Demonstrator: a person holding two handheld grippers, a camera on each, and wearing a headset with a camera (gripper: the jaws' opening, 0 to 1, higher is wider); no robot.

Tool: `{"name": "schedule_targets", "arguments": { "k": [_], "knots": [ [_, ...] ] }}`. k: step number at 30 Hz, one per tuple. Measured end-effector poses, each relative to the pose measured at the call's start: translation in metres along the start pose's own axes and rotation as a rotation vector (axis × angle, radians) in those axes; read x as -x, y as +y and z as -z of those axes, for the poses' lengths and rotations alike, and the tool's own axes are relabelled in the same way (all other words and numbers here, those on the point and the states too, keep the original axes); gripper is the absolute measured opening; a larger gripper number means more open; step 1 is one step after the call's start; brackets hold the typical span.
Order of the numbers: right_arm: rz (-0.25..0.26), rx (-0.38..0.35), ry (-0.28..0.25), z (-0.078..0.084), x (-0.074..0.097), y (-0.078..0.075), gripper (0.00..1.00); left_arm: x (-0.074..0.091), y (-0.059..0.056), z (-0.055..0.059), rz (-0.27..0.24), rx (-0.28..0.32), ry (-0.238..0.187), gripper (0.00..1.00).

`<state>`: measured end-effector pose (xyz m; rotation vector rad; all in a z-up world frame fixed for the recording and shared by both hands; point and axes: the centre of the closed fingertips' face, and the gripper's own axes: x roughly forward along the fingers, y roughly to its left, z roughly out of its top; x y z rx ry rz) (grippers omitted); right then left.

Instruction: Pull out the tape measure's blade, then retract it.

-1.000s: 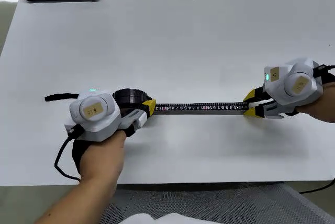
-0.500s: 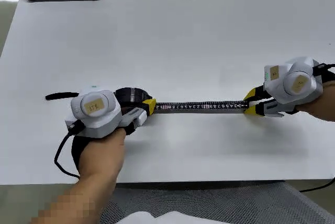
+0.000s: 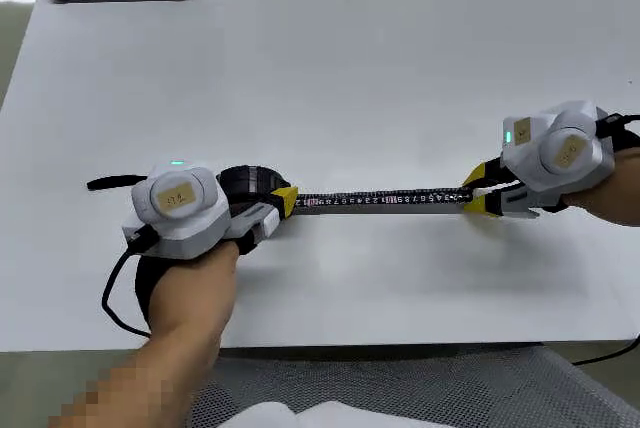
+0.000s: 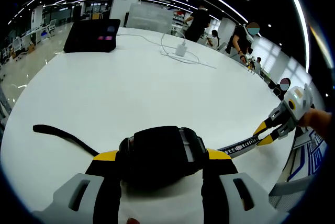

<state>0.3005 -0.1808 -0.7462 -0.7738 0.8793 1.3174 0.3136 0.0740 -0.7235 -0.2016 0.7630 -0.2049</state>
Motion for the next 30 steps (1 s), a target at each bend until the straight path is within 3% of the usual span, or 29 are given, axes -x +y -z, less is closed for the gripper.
{"name": "schedule_targets", "arguments": {
  "k": [30],
  "knots": [
    [-0.028,-0.002,-0.040,-0.026,-0.013,0.001,0.11,-0.001,0.000,0.000,0.019,0.032,-0.007,0.58]
  ]
}}
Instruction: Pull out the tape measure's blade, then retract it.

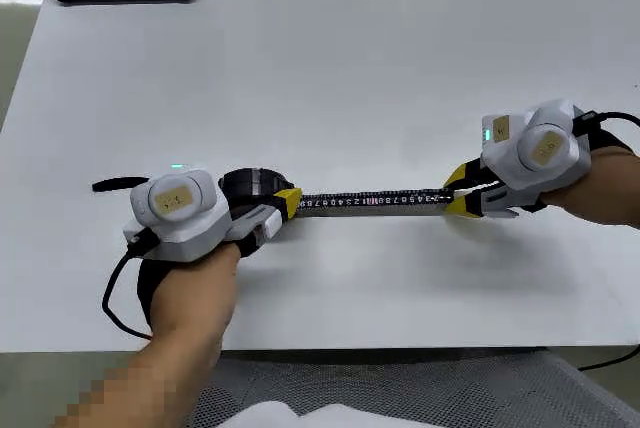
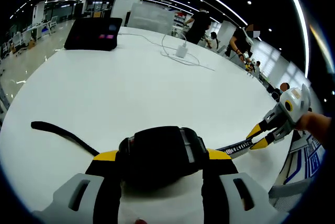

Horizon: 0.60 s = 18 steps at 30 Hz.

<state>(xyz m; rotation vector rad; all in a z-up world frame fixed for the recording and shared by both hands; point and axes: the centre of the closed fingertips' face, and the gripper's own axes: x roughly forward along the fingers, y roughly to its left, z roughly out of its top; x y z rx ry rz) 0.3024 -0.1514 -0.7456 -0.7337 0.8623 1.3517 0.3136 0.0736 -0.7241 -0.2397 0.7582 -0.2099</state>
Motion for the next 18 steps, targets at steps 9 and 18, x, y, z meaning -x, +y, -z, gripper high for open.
{"name": "schedule_targets", "arguments": {
  "k": [9,18],
  "knots": [
    [-0.010,0.000,-0.008,-0.008,-0.005,0.001,0.11,0.000,0.000,0.000,0.004,0.010,-0.002,0.58],
    [-0.020,0.004,-0.008,-0.011,-0.008,0.001,0.11,-0.001,0.001,0.000,0.007,0.015,-0.001,0.58]
  ]
}}
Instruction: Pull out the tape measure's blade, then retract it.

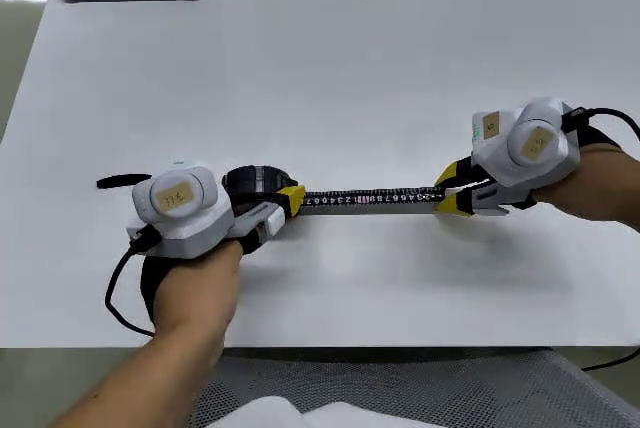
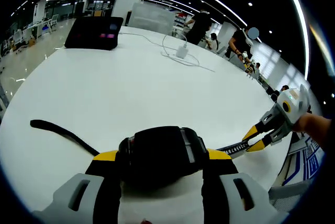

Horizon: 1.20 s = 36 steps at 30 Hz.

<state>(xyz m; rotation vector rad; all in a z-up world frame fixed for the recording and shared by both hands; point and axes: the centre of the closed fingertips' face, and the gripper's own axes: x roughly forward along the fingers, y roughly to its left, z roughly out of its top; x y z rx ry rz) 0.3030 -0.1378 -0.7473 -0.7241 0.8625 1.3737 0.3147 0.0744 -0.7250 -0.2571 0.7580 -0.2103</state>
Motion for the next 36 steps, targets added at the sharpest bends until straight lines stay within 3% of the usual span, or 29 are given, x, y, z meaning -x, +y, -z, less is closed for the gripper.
{"name": "schedule_targets", "arguments": {
  "k": [12,22,36],
  "knots": [
    [-0.006,-0.017,-0.021,-0.003,0.001,0.000,0.11,-0.001,0.000,0.000,0.000,0.001,-0.001,0.58],
    [-0.029,-0.015,-0.068,-0.030,-0.015,0.004,0.11,0.000,0.000,0.000,0.000,0.000,0.001,0.58],
    [-0.043,-0.030,-0.109,-0.050,-0.022,0.005,0.11,0.000,0.001,0.000,0.001,0.018,0.000,0.58]
  ]
}}
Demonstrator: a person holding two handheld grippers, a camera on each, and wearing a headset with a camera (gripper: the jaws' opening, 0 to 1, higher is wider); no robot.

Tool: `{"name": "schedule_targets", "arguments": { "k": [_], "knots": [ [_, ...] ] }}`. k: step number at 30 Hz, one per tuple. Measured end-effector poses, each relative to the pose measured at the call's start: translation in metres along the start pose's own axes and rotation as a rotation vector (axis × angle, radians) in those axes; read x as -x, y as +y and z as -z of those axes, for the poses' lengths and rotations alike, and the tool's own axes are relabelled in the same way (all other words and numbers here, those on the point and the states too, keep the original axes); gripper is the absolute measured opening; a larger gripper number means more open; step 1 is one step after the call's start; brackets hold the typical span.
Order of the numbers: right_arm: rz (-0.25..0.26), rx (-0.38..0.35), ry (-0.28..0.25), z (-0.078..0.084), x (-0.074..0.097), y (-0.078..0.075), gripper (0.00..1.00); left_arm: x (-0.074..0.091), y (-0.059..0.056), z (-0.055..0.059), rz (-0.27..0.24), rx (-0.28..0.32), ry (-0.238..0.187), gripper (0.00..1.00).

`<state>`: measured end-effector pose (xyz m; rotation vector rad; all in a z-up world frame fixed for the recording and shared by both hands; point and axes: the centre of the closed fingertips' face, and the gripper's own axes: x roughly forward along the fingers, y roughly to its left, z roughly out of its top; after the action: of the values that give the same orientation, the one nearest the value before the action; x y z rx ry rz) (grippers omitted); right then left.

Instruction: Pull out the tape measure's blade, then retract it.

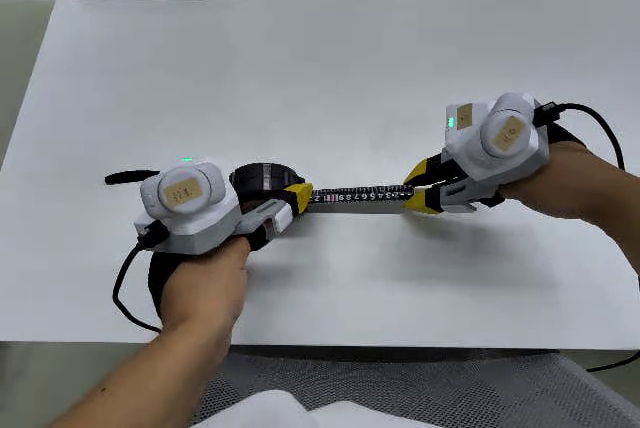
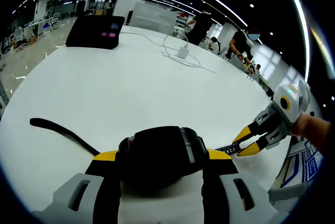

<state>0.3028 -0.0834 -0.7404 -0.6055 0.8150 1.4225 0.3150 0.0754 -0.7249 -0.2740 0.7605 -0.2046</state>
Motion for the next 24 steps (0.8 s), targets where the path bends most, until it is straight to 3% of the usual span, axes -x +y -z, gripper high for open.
{"name": "schedule_targets", "arguments": {
  "k": [24],
  "knots": [
    [-0.035,-0.030,-0.060,-0.026,-0.021,0.003,0.11,0.000,0.001,-0.001,0.011,0.019,0.006,0.58]
  ]
}}
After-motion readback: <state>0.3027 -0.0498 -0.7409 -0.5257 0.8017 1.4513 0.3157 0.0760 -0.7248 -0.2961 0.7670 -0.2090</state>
